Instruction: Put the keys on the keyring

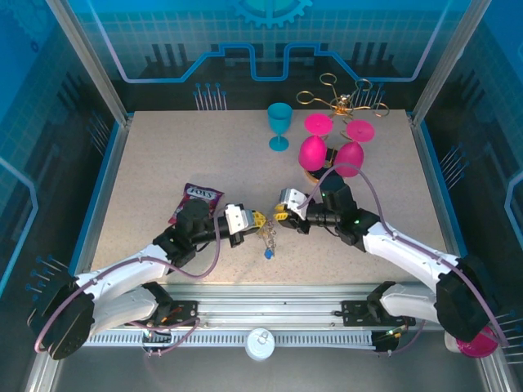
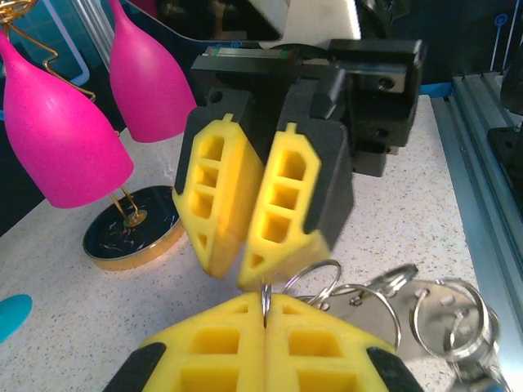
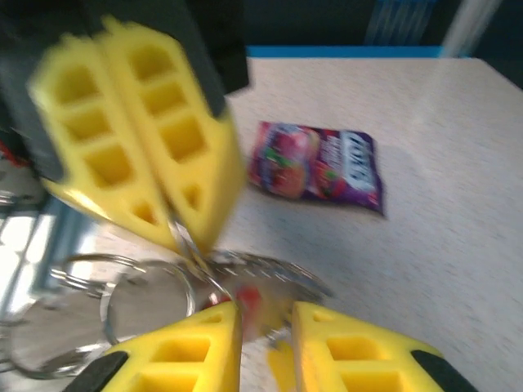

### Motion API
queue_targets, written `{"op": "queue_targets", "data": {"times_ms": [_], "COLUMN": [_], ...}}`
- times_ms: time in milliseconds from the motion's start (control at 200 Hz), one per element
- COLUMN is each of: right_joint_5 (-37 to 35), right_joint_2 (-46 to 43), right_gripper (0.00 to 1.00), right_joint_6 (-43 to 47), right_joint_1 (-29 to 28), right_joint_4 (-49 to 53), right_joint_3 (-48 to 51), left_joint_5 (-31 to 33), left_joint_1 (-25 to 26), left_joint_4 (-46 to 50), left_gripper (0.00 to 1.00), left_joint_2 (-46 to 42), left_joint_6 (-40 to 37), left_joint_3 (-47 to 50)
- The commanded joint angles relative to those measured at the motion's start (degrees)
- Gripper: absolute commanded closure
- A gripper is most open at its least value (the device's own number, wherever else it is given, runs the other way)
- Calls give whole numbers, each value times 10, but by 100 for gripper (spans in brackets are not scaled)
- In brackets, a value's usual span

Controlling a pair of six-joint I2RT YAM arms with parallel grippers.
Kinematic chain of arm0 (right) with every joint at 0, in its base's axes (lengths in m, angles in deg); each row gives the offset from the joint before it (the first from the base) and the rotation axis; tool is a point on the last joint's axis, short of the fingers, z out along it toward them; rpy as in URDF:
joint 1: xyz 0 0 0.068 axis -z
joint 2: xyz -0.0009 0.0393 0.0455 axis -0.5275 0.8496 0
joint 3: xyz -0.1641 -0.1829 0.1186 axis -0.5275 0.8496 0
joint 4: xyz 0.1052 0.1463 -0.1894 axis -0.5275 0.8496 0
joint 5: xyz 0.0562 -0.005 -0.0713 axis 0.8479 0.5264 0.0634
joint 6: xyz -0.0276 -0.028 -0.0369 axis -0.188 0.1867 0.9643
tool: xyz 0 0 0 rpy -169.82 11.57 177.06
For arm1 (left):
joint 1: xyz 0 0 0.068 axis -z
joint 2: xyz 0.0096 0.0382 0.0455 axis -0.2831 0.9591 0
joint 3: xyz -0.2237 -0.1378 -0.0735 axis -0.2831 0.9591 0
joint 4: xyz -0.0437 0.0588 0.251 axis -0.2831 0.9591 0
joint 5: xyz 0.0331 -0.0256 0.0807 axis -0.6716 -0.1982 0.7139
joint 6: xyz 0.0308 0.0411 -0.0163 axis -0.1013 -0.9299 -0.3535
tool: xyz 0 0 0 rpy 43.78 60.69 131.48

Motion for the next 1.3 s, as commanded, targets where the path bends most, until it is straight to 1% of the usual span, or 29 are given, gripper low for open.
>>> {"op": "queue_targets", "data": {"times_ms": [0, 125, 180, 305, 455, 665, 996, 1046, 1141, 1271, 1296], "right_joint_5": [-62, 61, 85, 107, 134, 137, 146, 148, 150, 157, 157], "right_joint_2": [-28, -49, -53, -56, -34, 3, 30, 35, 41, 42, 41], "right_gripper": [78, 77, 76, 75, 75, 75, 76, 77, 83, 100, 100], "right_joint_6": [45, 34, 21, 0, -4, -5, -9, -9, -10, -9, -7], "right_joint_1": [5, 6, 5, 5, -1, -13, -20, -21, -22, -21, -21], "right_joint_4": [26, 2, -16, -39, -29, -35, -55, -56, -63, -63, -59], "right_joint_3": [13, 24, 28, 29, 6, -11, -23, -25, -26, -29, -30], "left_joint_5": [-6, -6, -6, -8, -11, -16, -26, -28, -33, -39, -38], "left_joint_1": [-3, -3, -2, -3, -3, -2, -2, -3, -3, -2, -2], "left_joint_4": [-1, 4, 5, 10, 5, 3, -2, -6, -14, -27, -29], "left_gripper": [100, 100, 100, 100, 100, 100, 100, 100, 100, 100, 100], "left_joint_2": [-12, -10, -9, -10, -11, -12, -7, -8, -6, -2, -2], "left_joint_6": [-12, -15, -16, -18, -16, -14, -9, -7, -3, 6, 7], "left_joint_3": [0, -2, -2, -3, -2, -2, -3, -3, -3, 1, 1]}}
